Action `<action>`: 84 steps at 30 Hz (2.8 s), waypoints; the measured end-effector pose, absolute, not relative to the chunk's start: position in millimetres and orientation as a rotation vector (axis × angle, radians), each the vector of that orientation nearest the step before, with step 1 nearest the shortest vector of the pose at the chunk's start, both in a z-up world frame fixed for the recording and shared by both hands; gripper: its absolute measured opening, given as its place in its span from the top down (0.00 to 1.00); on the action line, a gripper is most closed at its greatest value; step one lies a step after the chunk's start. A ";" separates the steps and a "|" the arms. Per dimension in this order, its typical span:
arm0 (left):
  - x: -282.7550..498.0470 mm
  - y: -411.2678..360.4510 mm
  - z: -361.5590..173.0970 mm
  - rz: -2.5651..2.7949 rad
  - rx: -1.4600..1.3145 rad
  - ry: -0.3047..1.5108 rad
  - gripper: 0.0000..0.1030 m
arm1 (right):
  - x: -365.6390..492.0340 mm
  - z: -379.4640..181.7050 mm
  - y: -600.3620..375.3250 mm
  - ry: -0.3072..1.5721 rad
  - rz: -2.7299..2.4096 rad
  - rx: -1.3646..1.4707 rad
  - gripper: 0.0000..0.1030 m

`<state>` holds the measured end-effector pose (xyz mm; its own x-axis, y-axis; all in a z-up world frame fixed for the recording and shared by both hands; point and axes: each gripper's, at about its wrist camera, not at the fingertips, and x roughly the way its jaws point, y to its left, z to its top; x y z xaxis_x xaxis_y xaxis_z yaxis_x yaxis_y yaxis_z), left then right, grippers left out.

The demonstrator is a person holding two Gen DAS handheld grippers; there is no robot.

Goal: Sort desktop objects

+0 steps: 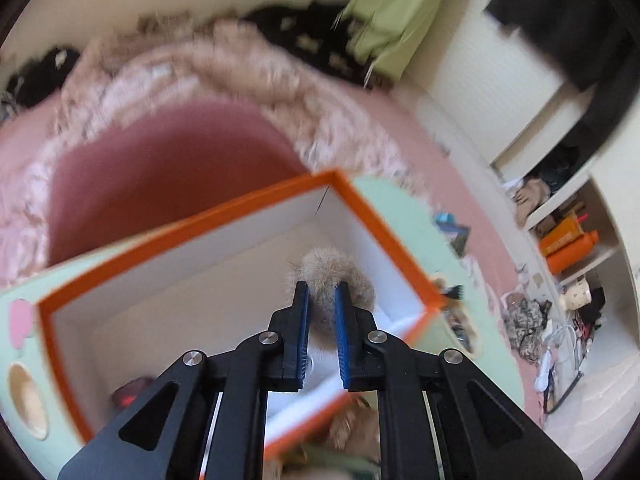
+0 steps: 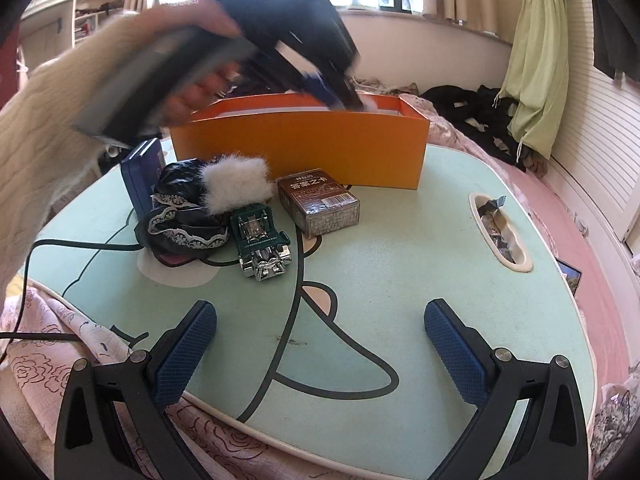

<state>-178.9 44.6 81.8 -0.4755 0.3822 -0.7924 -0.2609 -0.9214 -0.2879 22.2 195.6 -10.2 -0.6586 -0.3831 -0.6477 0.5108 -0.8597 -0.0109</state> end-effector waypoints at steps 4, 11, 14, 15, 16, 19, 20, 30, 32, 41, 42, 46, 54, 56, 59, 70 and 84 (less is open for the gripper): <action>-121.2 33.7 116.3 2.430 -1.180 -0.156 0.87 | 22.4 -10.4 195.6 0.263 -2.470 0.904 0.00; -64.7 25.9 102.7 2.497 -1.160 -0.070 0.79 | 22.4 -10.7 195.9 0.263 -2.469 0.903 0.00; -56.7 18.4 97.1 2.539 -1.147 -0.093 0.76 | 22.5 -10.9 195.8 0.262 -2.470 0.903 0.00; -49.8 14.9 99.2 2.582 -1.119 -0.095 0.76 | 22.6 -10.9 195.7 0.262 -2.469 0.903 0.00; -44.1 13.1 101.0 2.610 -1.094 -0.093 0.76 | 22.5 -11.1 195.7 0.262 -2.469 0.903 0.00; -15.9 4.9 108.1 2.687 -1.018 -0.074 0.36 | 22.8 -11.1 195.6 0.262 -2.470 0.903 0.00; -7.7 3.1 108.0 2.710 -1.003 -0.065 0.13 | 22.7 -11.1 195.7 0.262 -2.470 0.903 0.00; 38.8 -8.4 39.6 2.854 -1.116 0.070 0.10 | 22.6 -11.7 196.3 0.262 -2.469 0.903 0.00; 32.6 -5.6 26.6 2.819 -1.175 0.049 0.10 | 22.8 -11.6 196.1 0.262 -2.469 0.903 0.00; 17.7 2.6 -0.5 2.735 -1.305 0.035 0.00 | 22.8 -11.6 195.9 0.263 -2.470 0.902 0.00; 18.5 2.8 -1.1 2.738 -1.299 0.034 0.00 | 22.8 -11.7 196.0 0.263 -2.470 0.903 0.00; 18.4 5.3 -2.1 2.741 -1.292 0.036 0.00 | 23.0 -11.9 195.8 0.262 -2.469 0.903 0.00; 20.5 5.7 0.3 2.744 -1.288 0.034 0.00 | 23.3 -11.9 195.6 0.262 -2.470 0.903 0.00; 21.0 5.1 0.6 2.744 -1.287 0.033 0.00 | 23.3 -11.9 195.5 0.262 -2.470 0.902 0.00; 21.0 5.1 0.7 2.744 -1.287 0.033 0.00 | 23.4 -11.9 195.5 0.262 -2.470 0.903 0.00; 21.3 5.0 1.1 2.744 -1.287 0.033 0.00 | 23.7 -12.0 195.2 0.263 -2.470 0.903 0.00; 21.8 4.8 1.4 2.746 -1.286 0.030 0.00 | 19.1 -3.7 195.7 0.266 -2.448 0.936 0.02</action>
<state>21.8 4.8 1.4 -0.6353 0.0910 -0.7669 -0.1074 -0.9938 -0.0289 19.1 195.7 -3.7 -0.6374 -0.3843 -0.6678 0.5186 -0.8550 -0.0030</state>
